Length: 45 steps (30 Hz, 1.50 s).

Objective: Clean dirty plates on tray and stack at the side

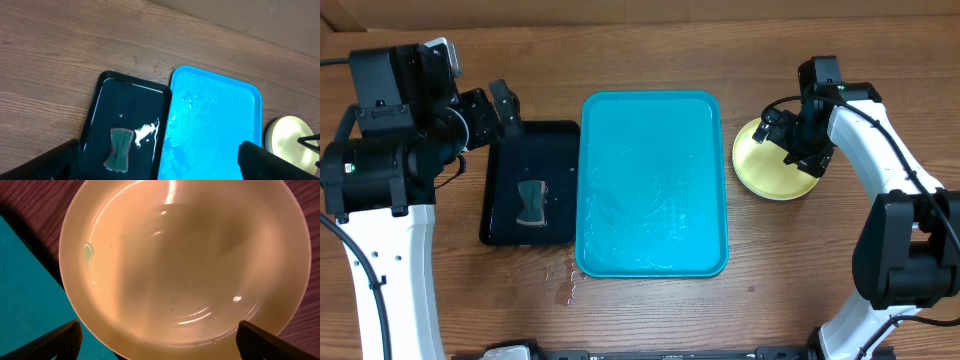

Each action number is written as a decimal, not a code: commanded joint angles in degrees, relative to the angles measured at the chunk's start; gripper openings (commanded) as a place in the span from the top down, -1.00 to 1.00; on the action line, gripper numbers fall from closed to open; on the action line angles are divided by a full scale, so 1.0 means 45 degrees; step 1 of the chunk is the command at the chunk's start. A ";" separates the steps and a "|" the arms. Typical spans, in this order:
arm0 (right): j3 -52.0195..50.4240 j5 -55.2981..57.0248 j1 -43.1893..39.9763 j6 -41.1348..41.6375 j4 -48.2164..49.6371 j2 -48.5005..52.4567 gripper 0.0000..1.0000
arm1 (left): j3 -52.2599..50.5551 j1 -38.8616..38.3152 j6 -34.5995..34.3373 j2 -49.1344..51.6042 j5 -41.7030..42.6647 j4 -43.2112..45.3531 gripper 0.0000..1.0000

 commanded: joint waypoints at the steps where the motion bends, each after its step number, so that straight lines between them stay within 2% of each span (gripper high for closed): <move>1: -0.0063 -0.0024 0.0024 -0.0049 0.0049 -0.0486 -0.99 | 0.0170 -0.0039 -0.0078 0.0044 0.0102 0.0044 -1.00; 15: -0.0063 -0.0024 0.0024 -0.0049 0.0160 -0.0510 -1.00 | 0.0170 -0.0039 -0.0083 0.0044 0.0102 0.0049 -1.00; 20: -0.0063 -0.0024 0.0131 -0.0049 0.0189 -0.1205 -1.00 | 0.0170 -0.0039 -0.0083 0.0044 0.0102 0.0049 -1.00; 34: -0.0063 0.0262 0.0301 -0.0053 0.0223 -0.7062 -1.00 | 0.0170 -0.0039 -0.0078 0.0044 0.0102 0.0049 -1.00; 38: -0.0068 0.0257 0.0301 -0.0117 0.0835 -0.9024 -0.99 | 0.0170 -0.0039 -0.0083 0.0044 0.0102 0.0049 -1.00; 45: -0.0068 0.0209 0.0301 -0.1705 0.1787 -1.2366 -1.00 | 0.0170 -0.0039 -0.0078 0.0044 0.0102 0.0049 -1.00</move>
